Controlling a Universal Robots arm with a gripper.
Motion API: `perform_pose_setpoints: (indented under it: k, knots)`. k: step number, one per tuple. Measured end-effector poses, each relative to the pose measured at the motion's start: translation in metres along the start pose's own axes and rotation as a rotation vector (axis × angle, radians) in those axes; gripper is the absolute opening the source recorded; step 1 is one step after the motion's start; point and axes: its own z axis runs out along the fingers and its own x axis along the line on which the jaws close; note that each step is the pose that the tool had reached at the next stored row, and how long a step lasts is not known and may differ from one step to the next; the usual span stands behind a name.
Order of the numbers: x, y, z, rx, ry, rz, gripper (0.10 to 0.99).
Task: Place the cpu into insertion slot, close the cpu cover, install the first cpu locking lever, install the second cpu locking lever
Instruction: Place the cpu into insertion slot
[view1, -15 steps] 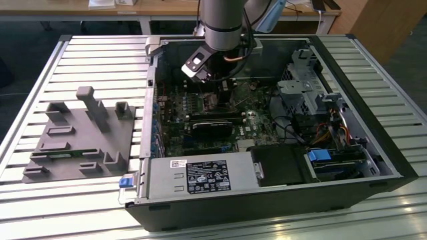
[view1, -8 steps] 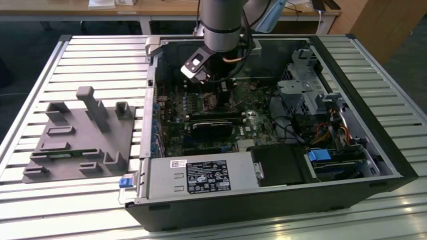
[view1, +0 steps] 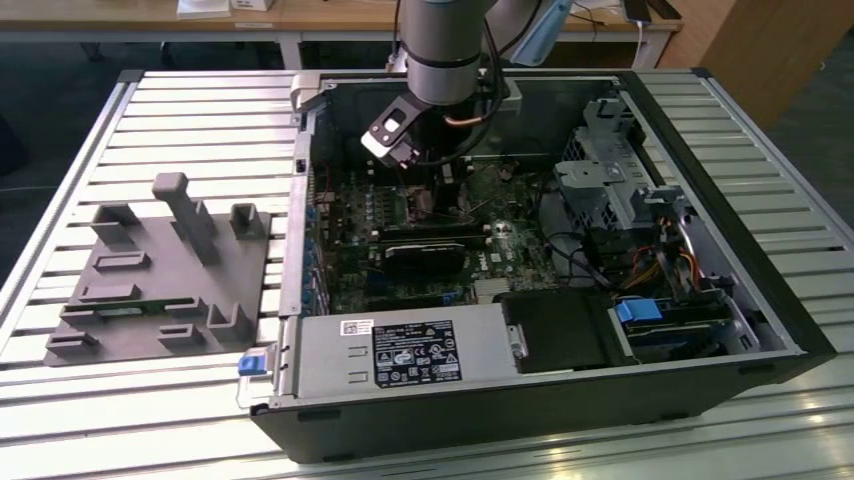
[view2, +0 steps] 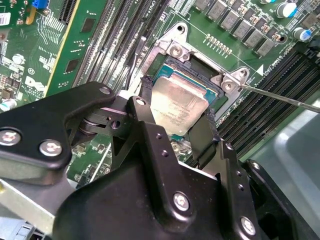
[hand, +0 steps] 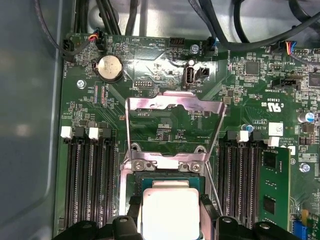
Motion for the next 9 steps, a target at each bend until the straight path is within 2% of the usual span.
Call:
perform_pose_setpoints:
  k: [9]
  knots:
    - [0.0004, 0.0, 0.0028, 0.0, 0.0, 0.0, 0.541]
